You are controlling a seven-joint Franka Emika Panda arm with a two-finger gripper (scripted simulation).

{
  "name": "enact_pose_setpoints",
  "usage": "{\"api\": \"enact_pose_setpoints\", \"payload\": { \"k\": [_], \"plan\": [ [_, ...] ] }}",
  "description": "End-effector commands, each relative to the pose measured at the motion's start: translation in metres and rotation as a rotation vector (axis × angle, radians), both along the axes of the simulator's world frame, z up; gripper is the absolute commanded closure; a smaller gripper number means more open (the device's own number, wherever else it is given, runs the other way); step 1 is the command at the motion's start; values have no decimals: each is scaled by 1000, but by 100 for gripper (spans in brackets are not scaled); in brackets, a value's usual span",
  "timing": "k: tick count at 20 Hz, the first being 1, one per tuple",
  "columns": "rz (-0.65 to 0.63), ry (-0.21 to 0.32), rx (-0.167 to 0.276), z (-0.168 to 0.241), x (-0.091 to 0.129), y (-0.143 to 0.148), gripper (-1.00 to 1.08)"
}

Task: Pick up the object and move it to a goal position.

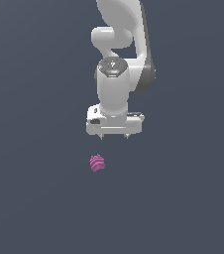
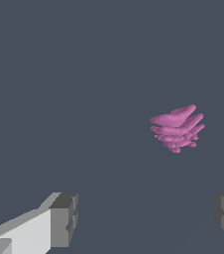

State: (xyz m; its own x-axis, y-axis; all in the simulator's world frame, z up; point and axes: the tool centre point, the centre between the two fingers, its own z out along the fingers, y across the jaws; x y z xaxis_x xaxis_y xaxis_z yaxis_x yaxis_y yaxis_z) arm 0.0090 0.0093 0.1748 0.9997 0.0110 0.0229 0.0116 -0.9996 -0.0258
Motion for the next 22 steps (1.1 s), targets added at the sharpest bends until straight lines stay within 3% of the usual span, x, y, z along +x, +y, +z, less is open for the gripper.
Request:
{"api": "enact_pose_setpoints", "payload": {
  "k": [1, 22],
  "plan": [
    [9, 1, -1, -2, 2, -2, -92],
    [287, 15, -28, -73, 41, -70, -92]
  ]
}}
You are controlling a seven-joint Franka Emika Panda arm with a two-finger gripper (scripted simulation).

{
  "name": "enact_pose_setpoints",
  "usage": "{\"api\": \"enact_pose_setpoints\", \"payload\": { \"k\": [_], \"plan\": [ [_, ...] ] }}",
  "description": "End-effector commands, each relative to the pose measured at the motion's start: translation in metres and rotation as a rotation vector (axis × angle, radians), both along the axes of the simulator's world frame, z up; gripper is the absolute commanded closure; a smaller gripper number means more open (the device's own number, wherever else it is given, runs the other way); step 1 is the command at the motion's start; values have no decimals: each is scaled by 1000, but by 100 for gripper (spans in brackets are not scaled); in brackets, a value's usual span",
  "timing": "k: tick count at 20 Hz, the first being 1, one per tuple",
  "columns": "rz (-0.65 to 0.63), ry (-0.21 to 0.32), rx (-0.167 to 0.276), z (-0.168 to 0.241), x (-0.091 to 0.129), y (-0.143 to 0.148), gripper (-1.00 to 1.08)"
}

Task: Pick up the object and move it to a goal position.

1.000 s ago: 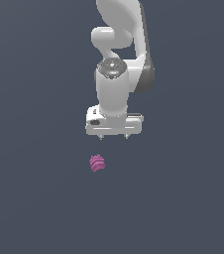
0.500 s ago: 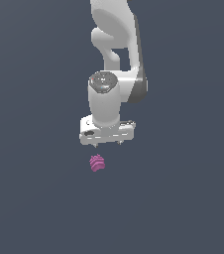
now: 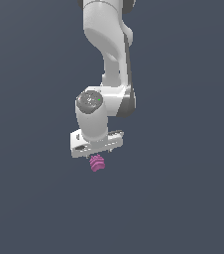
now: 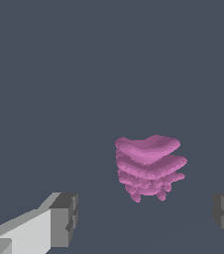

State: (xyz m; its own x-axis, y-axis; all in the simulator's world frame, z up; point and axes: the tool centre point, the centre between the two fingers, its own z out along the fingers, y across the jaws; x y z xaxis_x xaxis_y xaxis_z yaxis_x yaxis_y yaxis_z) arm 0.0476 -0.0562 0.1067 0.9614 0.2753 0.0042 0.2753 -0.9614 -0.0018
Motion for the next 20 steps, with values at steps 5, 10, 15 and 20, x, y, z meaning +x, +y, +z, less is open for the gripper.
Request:
{"api": "enact_pose_setpoints", "payload": {
  "k": [5, 10, 15, 20],
  "plan": [
    [55, 3, -3, -14, 6, -13, -92],
    [59, 4, -3, -16, 6, -15, -92],
    [60, 4, -3, -26, 6, -15, -92],
    [62, 4, -3, -52, 5, -16, -92]
  ]
}}
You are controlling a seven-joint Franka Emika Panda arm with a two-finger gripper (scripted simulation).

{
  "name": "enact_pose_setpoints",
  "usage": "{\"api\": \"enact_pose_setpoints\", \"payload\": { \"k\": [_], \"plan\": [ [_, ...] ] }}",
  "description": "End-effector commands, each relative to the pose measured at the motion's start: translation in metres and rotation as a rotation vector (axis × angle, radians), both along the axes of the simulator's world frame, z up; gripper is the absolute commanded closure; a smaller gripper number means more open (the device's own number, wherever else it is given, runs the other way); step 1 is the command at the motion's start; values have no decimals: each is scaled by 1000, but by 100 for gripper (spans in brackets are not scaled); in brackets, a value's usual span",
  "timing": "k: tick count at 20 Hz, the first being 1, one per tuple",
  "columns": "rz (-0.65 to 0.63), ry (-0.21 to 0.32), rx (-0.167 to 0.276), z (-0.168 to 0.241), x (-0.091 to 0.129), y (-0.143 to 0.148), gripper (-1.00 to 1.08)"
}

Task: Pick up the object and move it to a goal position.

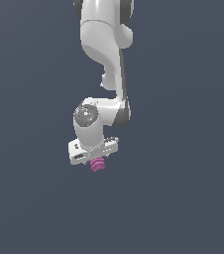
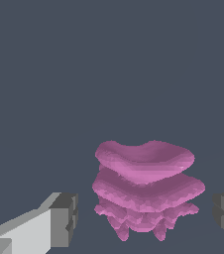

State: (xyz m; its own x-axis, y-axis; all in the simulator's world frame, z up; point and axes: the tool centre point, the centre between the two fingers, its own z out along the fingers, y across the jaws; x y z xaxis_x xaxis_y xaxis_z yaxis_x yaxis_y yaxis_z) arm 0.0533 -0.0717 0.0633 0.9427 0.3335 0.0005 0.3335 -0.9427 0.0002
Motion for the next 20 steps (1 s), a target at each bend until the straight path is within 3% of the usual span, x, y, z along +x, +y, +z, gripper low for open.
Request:
{"api": "enact_pose_setpoints", "payload": {
  "k": [1, 8, 9, 20],
  "plan": [
    [1, 1, 0, -13, -1, 0, -92],
    [2, 1, 0, -24, 1, 0, -92],
    [2, 1, 0, -24, 1, 0, 108],
    [2, 1, 0, -23, 1, -1, 108]
  ]
}}
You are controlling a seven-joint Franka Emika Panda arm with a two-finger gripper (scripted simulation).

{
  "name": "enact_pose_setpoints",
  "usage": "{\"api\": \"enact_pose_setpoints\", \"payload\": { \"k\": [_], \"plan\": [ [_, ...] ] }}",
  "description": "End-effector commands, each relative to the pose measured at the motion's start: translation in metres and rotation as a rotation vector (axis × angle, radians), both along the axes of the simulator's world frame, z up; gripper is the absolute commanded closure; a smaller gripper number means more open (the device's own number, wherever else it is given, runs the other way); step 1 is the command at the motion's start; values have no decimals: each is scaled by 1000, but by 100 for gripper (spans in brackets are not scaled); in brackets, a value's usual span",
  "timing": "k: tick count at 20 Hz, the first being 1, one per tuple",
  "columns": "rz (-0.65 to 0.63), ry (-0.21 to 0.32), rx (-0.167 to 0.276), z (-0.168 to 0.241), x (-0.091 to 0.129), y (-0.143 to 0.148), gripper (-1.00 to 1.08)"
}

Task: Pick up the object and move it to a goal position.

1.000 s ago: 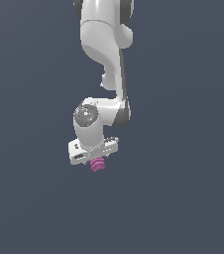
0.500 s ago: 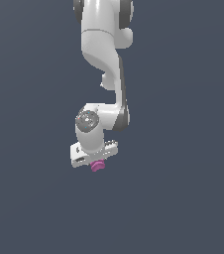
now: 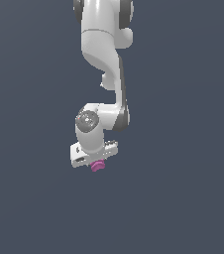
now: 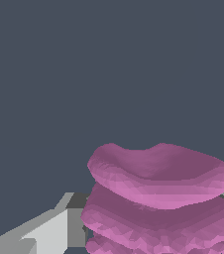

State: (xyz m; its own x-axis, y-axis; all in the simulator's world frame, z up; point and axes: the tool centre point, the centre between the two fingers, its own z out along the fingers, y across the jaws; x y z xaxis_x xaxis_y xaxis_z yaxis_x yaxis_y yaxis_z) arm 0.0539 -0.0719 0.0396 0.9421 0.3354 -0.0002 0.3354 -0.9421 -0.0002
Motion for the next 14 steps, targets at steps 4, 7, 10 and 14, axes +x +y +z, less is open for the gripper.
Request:
{"api": "enact_pose_setpoints", "payload": {
  "k": [4, 7, 10, 14],
  "plan": [
    [0, 0, 0, 8, 2, -5, 108],
    [0, 0, 0, 20, 5, -13, 108],
    [0, 0, 0, 36, 9, -24, 108],
    [0, 0, 0, 65, 16, -43, 108]
  ]
}}
